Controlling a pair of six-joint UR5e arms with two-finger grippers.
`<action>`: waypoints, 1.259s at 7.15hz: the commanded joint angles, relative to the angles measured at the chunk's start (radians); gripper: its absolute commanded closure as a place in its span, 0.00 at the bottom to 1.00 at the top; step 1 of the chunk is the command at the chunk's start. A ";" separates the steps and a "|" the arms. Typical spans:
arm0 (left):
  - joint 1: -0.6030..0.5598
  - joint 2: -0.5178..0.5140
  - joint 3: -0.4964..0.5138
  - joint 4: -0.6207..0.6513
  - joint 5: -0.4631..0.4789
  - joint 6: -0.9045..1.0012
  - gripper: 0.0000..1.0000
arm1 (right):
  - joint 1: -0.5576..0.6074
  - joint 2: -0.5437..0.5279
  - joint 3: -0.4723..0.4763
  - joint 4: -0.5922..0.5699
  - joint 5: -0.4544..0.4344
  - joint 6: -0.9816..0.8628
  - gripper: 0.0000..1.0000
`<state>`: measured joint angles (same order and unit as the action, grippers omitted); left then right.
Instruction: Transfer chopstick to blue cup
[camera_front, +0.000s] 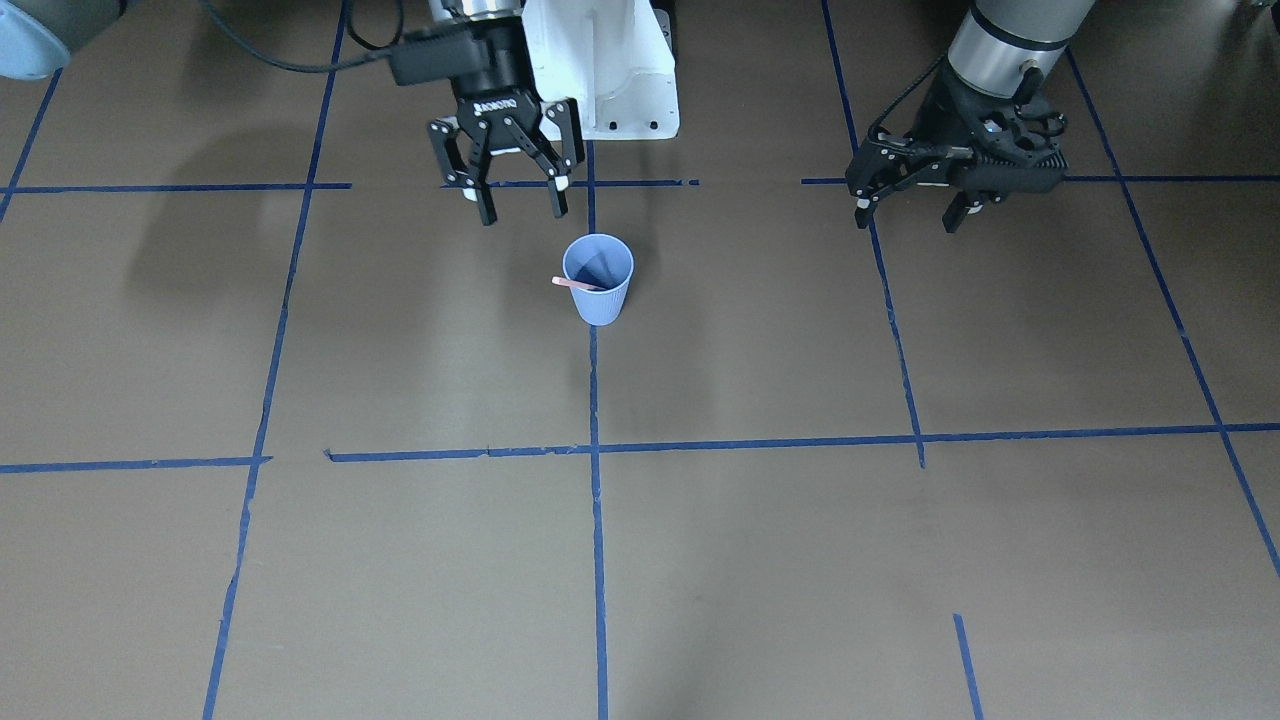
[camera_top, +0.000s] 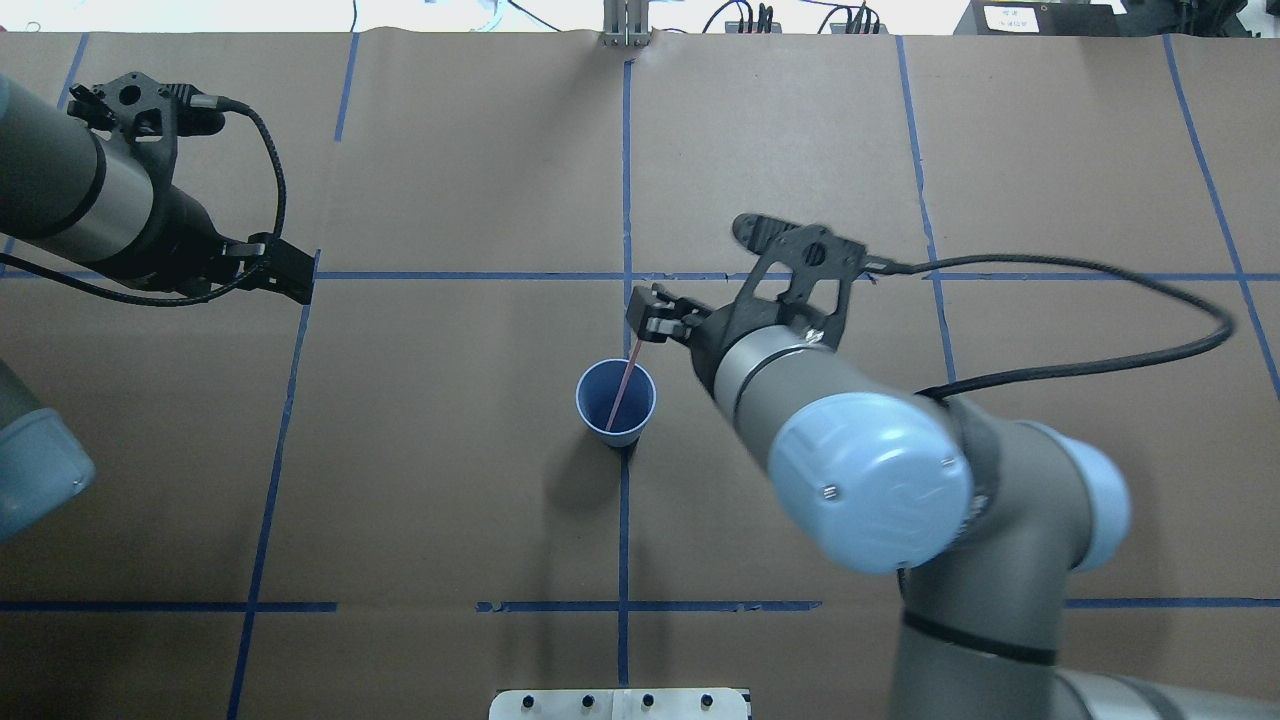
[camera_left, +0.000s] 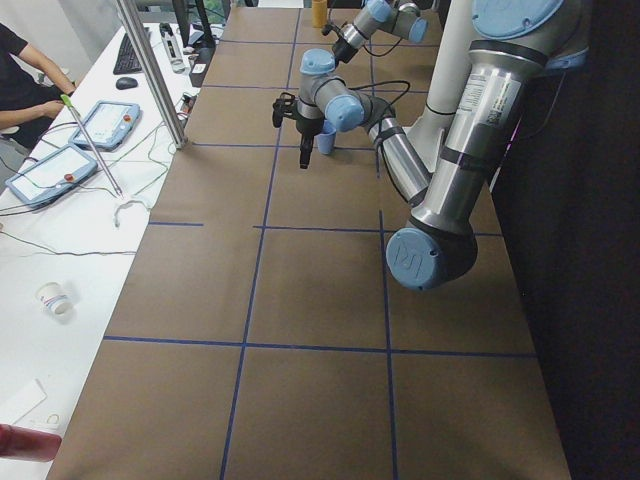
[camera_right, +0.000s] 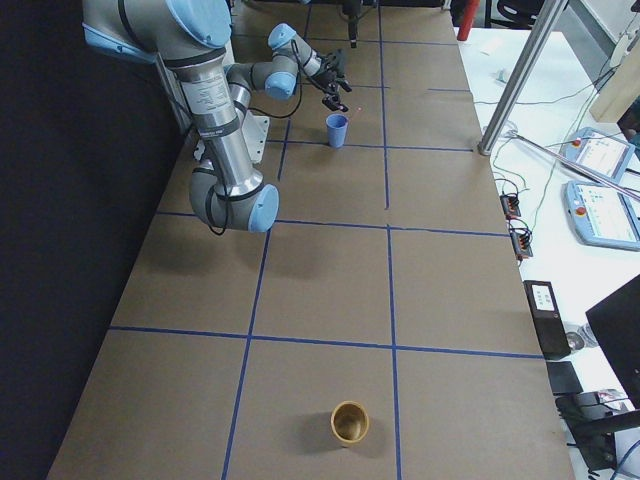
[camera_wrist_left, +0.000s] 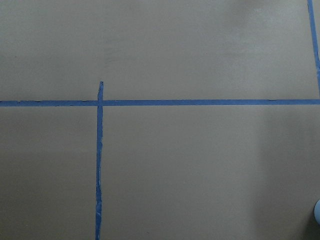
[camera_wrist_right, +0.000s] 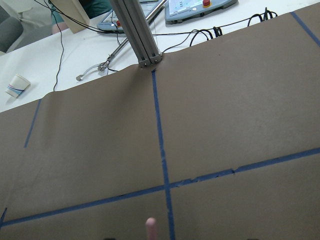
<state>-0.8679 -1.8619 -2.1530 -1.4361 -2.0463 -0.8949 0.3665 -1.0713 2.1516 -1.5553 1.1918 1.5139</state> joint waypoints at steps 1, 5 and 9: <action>-0.084 0.110 -0.013 0.000 -0.009 0.243 0.00 | 0.229 -0.219 0.121 0.009 0.322 -0.108 0.00; -0.400 0.259 0.082 0.003 -0.191 0.781 0.00 | 0.972 -0.466 -0.151 0.006 1.083 -1.118 0.00; -0.611 0.282 0.243 0.081 -0.270 1.064 0.00 | 1.289 -0.475 -0.687 -0.003 1.152 -1.929 0.00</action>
<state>-1.4332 -1.5802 -1.9400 -1.4099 -2.2905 0.1343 1.6040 -1.5439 1.5954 -1.5581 2.3516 -0.2464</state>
